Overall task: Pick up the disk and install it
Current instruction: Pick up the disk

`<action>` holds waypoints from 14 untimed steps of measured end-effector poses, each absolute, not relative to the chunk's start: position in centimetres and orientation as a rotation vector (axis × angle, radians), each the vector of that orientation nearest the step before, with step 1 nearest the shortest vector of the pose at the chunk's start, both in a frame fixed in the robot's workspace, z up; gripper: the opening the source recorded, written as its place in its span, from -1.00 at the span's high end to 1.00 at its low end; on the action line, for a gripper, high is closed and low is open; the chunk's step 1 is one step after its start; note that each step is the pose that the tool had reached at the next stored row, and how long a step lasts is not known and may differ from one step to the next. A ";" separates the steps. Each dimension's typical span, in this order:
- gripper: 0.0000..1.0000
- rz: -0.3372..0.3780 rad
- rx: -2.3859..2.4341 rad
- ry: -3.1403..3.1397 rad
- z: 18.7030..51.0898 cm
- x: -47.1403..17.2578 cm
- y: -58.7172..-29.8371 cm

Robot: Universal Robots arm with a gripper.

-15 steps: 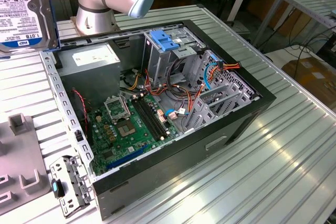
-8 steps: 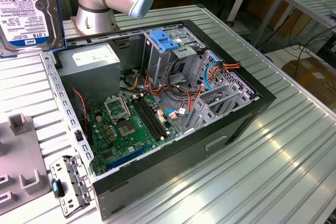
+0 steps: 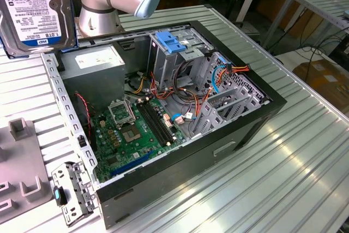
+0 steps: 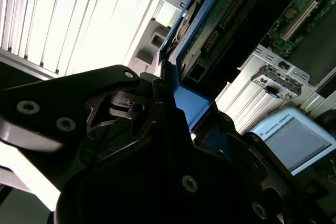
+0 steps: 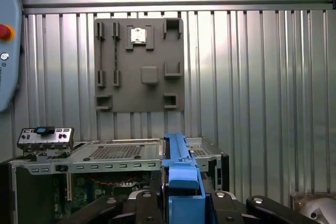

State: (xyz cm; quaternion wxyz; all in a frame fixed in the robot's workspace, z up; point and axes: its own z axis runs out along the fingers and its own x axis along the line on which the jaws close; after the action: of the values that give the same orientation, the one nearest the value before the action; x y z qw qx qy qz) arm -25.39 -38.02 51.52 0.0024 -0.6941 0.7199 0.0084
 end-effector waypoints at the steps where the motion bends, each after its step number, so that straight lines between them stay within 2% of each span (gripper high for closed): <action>1: 0.25 0.026 -2.177 2.258 51.5 -25.2 -38.0; 14: 0.25 0.027 -2.177 2.259 51.5 -22.5 -38.0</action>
State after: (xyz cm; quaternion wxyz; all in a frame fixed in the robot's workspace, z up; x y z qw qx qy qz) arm -22.45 -38.03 51.52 0.0024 -0.6939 0.7201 0.0085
